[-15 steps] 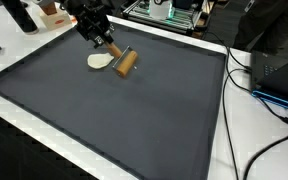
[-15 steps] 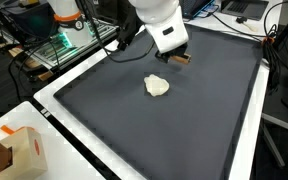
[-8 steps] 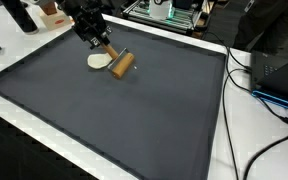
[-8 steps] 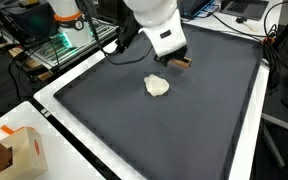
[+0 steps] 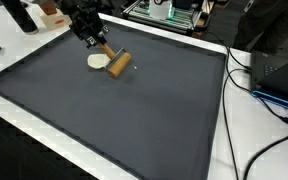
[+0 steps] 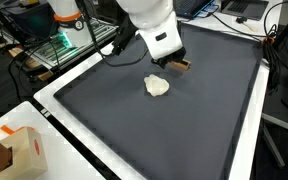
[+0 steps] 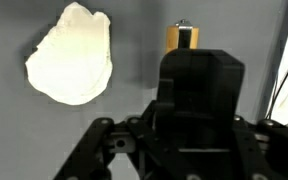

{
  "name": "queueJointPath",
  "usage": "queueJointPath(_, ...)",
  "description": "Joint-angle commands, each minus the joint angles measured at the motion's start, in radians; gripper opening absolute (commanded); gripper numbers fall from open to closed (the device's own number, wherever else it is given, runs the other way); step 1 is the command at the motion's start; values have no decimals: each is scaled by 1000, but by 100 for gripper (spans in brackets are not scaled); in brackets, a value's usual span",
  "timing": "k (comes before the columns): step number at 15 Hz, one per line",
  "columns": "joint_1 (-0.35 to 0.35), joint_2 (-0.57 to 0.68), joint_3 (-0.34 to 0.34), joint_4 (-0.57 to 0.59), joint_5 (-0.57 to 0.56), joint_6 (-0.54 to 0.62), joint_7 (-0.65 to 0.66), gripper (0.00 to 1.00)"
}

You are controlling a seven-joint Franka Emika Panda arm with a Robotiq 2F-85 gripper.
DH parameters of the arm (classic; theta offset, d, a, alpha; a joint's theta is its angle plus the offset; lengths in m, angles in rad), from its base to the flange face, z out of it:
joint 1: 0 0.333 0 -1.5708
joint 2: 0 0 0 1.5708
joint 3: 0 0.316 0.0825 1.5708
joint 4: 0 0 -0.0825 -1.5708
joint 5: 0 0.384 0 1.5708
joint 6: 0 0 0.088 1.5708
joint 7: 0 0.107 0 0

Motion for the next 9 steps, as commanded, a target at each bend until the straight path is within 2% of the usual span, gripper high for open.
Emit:
queueJointPath(1, -12, -8, 0, -7, 17, -4, -13, 24)
queueJointPath(9, -20, -11, 1, -8, 12, -9, -51, 24)
